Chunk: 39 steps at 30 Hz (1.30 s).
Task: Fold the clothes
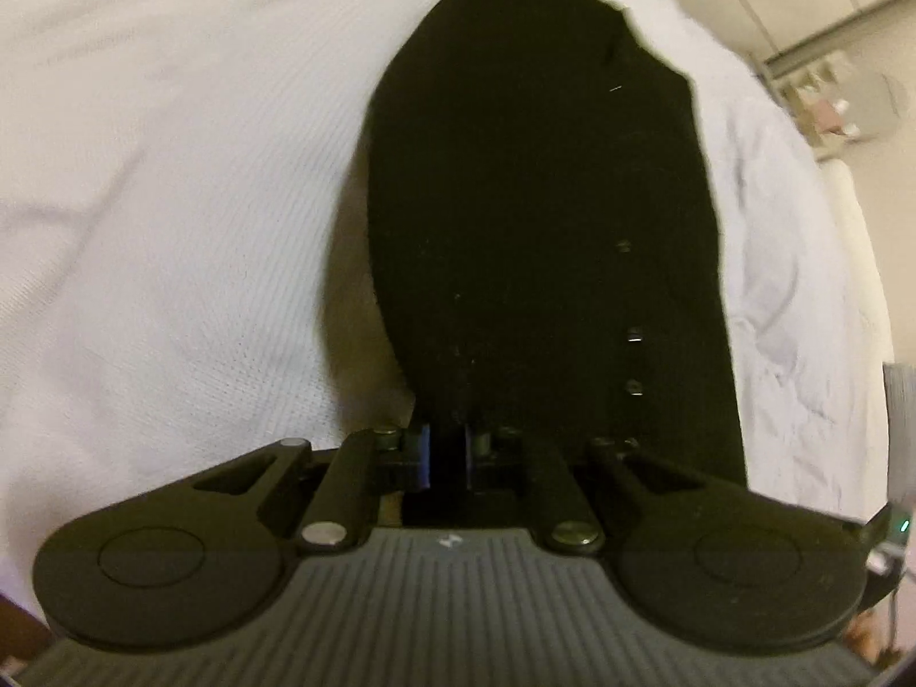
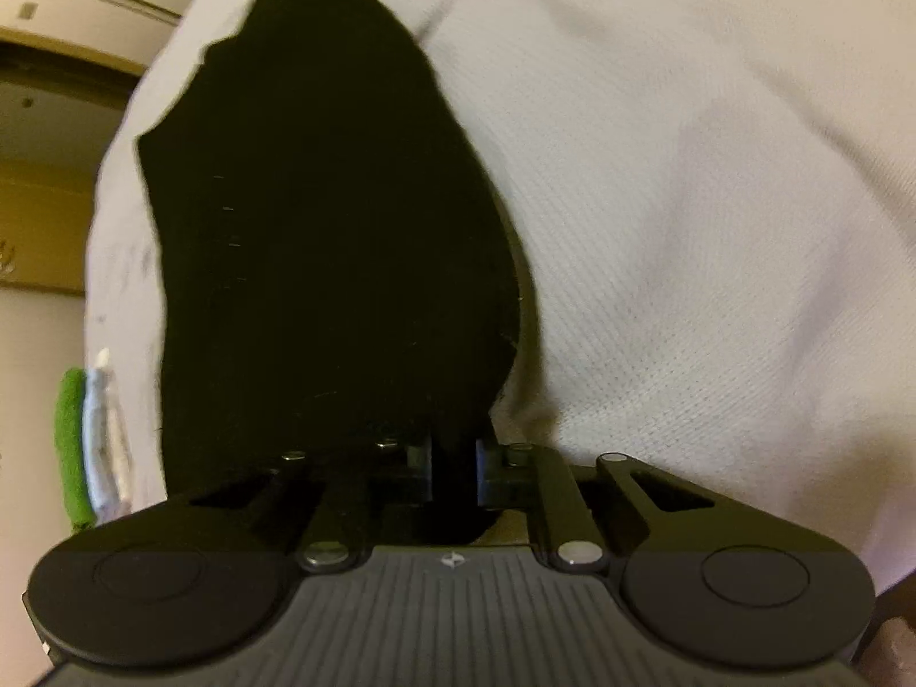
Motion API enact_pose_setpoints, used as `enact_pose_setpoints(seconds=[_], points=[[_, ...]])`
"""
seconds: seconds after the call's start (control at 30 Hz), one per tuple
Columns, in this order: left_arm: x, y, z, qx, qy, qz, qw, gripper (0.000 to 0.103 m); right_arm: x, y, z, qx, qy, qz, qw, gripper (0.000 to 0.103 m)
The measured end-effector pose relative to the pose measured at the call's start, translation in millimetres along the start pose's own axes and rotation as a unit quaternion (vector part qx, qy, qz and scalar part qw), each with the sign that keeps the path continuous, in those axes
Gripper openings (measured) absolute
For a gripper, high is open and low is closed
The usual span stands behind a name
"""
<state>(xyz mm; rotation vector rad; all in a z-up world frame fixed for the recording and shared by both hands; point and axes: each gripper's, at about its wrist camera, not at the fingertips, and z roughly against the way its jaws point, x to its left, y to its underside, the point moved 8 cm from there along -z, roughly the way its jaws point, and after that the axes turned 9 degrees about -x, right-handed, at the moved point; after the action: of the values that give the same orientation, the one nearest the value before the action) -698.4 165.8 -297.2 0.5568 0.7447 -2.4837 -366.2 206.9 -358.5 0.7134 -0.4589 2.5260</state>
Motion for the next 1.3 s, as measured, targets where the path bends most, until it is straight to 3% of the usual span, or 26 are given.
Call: enact_pose_setpoints(seconds=[0.17, 0.27, 0.33, 0.4, 0.43, 0.47, 0.5, 0.53, 0.67, 0.8, 0.9, 0.97, 1.03, 1.1, 1.2, 1.3], points=[[-12, 30, 34, -0.012, -0.019, -0.071, 0.9972, 0.007, -8, 16, 30, 0.01, -0.01, 0.007, 1.0, 0.009], [8, 62, 25, 0.015, -0.061, -0.092, 0.9938, 0.008, -28, 38, 31, 0.026, 0.005, 0.013, 1.0, 0.01], [21, 72, 14, 0.025, -0.08, -0.08, 0.9932, 0.01, -42, 51, 22, 0.032, 0.009, 0.015, 0.999, 0.01], [24, 69, 13, 0.028, -0.093, -0.071, 0.9927, 0.011, -50, 56, 14, 0.041, 0.011, 0.012, 0.999, 0.013], [22, 66, 16, 0.028, -0.102, -0.075, 0.9916, 0.016, -51, 56, 13, 0.045, 0.016, 0.014, 0.999, 0.018], [20, 63, 19, 0.029, -0.111, -0.079, 0.9903, 0.019, -48, 53, 15, 0.047, 0.028, 0.027, 0.998, 0.028], [15, 61, 21, 0.025, -0.117, -0.089, 0.9888, 0.02, -44, 50, 19, 0.053, 0.034, 0.053, 0.997, 0.032], [10, 60, 23, 0.02, -0.123, -0.101, 0.9871, 0.021, -39, 48, 26, 0.056, 0.042, 0.099, 0.993, 0.035], [-13, 55, 30, 0.002, -0.145, -0.147, 0.9784, 0.019, -9, 35, 52, -0.001, 0.103, 0.23, 0.968, 0.038], [-36, 56, 25, -0.005, -0.16, -0.2, 0.9666, 0.02, 30, 40, 45, -0.036, 0.078, 0.302, 0.95, 0.039], [-33, 77, -6, 0.047, -0.176, -0.206, 0.9614, 0.02, 38, 58, 21, -0.027, 0.077, 0.337, 0.938, 0.041], [-34, 84, -9, 0.052, -0.189, -0.212, 0.9574, 0.02, 26, 71, 4, 0.008, 0.099, 0.348, 0.932, 0.04], [-42, 89, -1, 0.063, -0.191, -0.212, 0.9563, 0.02, 17, 80, 6, 0.021, 0.103, 0.348, 0.932, 0.041], [-50, 92, 11, 0.071, -0.191, -0.204, 0.9576, 0.02, 15, 82, 15, 0.037, 0.109, 0.346, 0.931, 0.05], [-64, 94, 32, 0.07, -0.201, -0.197, 0.957, 0.02, 13, 78, 34, 0.049, 0.121, 0.317, 0.94, 0.052], [-80, 94, 54, 0.062, -0.209, -0.188, 0.9577, 0.024, 20, 69, 56, 0.04, 0.124, 0.307, 0.943, 0.071]])
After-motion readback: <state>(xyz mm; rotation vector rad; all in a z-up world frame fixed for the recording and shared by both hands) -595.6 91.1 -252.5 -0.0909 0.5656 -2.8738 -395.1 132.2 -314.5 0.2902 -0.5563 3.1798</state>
